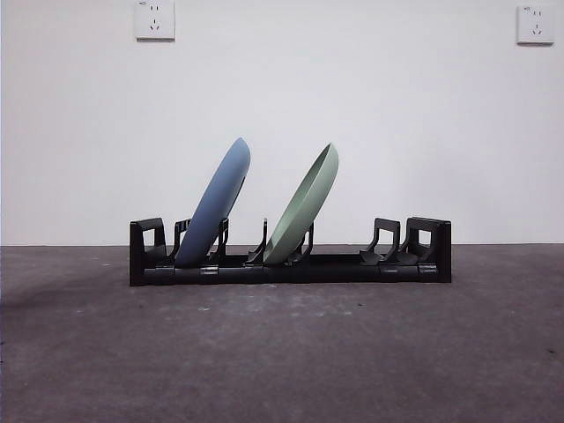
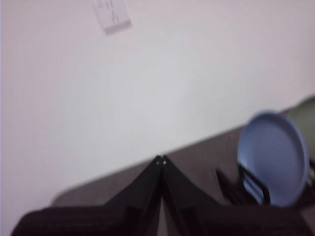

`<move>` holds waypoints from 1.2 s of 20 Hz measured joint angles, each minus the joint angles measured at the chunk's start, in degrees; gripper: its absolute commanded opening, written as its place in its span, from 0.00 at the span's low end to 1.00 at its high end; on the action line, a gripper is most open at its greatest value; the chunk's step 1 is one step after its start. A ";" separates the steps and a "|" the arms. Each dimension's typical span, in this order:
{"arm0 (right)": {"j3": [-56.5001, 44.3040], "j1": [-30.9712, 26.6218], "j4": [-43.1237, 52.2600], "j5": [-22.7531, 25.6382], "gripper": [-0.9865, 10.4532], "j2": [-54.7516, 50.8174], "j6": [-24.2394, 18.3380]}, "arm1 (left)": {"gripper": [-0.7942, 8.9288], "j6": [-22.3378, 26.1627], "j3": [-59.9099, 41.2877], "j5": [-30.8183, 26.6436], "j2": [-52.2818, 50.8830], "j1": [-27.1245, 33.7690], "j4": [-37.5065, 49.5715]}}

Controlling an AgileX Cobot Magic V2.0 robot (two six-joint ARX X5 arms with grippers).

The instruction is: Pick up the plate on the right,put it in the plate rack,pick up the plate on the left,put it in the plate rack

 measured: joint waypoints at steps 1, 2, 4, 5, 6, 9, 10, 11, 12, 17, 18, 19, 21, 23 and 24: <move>0.00 0.02 0.00 0.00 0.09 0.09 0.00 | 0.08 -0.61 -4.44 0.02 -2.14 0.26 1.57; 0.00 0.02 0.00 0.00 0.09 0.15 0.00 | 0.08 -1.53 -9.35 0.00 -4.44 0.46 3.45; 0.00 0.02 0.00 0.00 0.09 0.24 0.00 | 0.08 -3.56 -16.72 0.00 -7.96 0.50 4.85; 0.00 0.02 0.00 0.00 0.09 0.24 0.00 | 0.08 -4.57 -19.41 0.00 -9.38 0.50 4.94; 0.00 0.02 0.00 0.00 0.09 0.24 0.00 | 0.08 -5.60 -22.21 0.00 -11.10 0.50 4.94; 0.00 0.02 0.00 0.00 0.09 0.24 0.00 | 0.08 -7.93 -27.47 0.00 -15.74 0.50 5.18; 0.00 0.00 0.00 0.00 0.09 0.24 0.00 | 0.08 -8.63 -28.65 0.02 -16.96 0.50 5.11; 0.00 0.02 0.00 0.00 0.09 0.24 0.00 | 0.08 -9.44 -29.35 0.00 -17.92 0.50 4.24; 0.00 0.02 0.00 0.00 0.09 0.24 0.00 | 0.08 -10.23 -29.90 0.00 -18.97 0.50 2.80; 0.00 0.02 0.00 0.00 0.09 0.26 0.00 | 0.08 -13.33 -30.67 0.22 -19.43 0.50 -2.54; 0.00 0.02 0.00 0.00 0.09 0.26 0.00 | 0.08 -13.68 -30.67 0.48 -19.43 0.50 -2.49; 0.00 0.00 0.00 0.00 0.09 0.26 0.00 | 0.08 -13.97 -30.67 0.46 -19.39 0.50 -2.51; 0.00 0.02 0.00 0.00 0.09 0.26 0.00 | 0.08 -14.16 -30.67 0.24 -19.08 0.50 -2.51; 0.00 0.02 0.00 0.00 0.09 0.26 0.00 | 0.08 -14.38 -30.67 0.24 -18.69 0.50 -2.51; 0.00 0.02 0.00 0.00 0.09 0.26 0.00 | 0.08 -14.45 -30.67 0.22 -18.51 0.50 -2.51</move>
